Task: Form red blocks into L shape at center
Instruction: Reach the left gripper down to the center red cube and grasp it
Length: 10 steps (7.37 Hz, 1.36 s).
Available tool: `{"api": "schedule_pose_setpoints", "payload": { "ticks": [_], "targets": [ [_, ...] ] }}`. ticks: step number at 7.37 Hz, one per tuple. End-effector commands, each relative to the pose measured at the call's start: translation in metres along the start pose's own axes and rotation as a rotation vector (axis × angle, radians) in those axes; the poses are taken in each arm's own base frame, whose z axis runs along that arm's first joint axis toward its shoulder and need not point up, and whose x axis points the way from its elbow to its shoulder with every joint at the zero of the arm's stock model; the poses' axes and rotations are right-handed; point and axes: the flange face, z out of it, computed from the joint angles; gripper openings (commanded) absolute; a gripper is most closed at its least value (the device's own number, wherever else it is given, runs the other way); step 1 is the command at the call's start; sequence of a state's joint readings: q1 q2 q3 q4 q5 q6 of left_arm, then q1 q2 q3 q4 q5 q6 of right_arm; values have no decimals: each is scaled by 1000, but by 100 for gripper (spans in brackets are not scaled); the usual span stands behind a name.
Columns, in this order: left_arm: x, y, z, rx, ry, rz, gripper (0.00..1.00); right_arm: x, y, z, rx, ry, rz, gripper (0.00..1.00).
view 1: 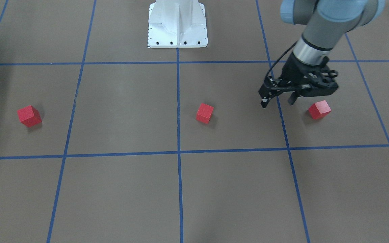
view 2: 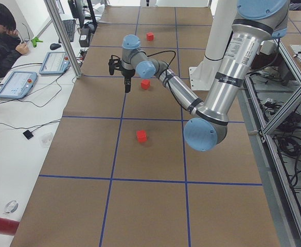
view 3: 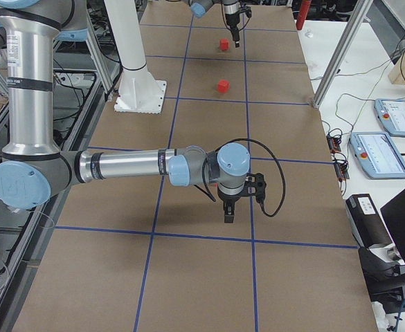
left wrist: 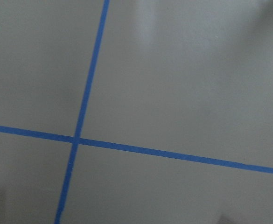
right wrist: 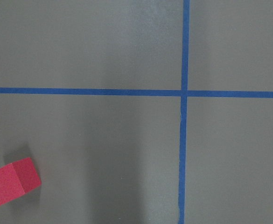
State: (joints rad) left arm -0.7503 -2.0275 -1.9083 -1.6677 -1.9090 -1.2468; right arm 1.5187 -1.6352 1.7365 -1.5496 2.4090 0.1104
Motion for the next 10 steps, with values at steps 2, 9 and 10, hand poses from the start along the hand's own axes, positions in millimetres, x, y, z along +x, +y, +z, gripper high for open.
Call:
{"api": "schedule_pose_setpoints", "payload": {
  "ticks": [2,9,10],
  "targets": [
    [104,37,48,-21,28,245,99,0,0,0,-1,-1,1,99],
    [112,61,106,-51,24,438,99,4,0,3,-8,5,9,99],
    [112,66,115,-57,27,444,99,4,0,3,-8,5,9,99]
  ]
}}
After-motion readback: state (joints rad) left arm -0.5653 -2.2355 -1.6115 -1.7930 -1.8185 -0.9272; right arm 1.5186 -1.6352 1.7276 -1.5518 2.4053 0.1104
